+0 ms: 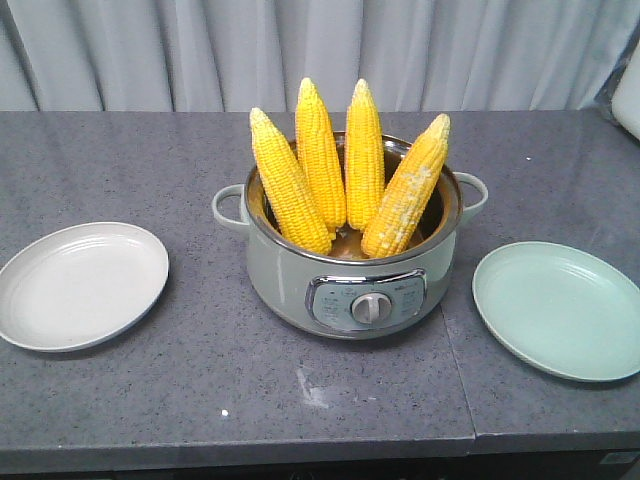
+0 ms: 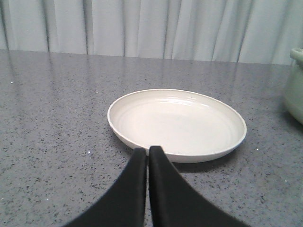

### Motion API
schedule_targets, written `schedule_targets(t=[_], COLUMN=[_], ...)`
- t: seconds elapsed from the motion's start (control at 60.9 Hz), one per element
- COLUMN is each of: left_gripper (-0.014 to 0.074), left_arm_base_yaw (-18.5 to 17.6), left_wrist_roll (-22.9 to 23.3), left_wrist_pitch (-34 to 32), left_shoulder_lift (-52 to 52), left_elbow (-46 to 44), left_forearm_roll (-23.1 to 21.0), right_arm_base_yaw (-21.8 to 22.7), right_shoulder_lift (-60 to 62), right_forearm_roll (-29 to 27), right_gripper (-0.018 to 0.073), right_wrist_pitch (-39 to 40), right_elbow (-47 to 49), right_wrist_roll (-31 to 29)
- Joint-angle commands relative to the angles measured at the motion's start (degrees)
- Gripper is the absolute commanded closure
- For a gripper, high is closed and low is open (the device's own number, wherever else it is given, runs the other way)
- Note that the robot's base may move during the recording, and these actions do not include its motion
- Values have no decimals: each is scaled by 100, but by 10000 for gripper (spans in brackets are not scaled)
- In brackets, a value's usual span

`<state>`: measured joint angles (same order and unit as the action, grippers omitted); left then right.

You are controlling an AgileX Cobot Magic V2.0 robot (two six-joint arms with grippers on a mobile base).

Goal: Distribute corn equally

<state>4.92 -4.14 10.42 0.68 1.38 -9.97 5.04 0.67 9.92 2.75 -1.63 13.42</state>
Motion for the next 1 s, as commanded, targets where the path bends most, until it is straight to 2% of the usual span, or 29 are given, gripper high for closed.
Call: schedule_targets(t=[0.0, 0.986], left_gripper=[602, 602], left_arm_base_yaw=[-19, -19], left_wrist_roll=[9, 9], left_wrist_pitch=[-404, -404], left_shoulder_lift=[26, 26], left_elbow=[-166, -166], left_forearm_roll=[-52, -52], right_arm_base_yaw=[32, 32], right_shoulder_lift=[32, 32], right_forearm_roll=[30, 30], right_gripper=[561, 561], right_wrist_pitch=[438, 438], right_elbow=[-103, -103], right_wrist_roll=[-7, -7])
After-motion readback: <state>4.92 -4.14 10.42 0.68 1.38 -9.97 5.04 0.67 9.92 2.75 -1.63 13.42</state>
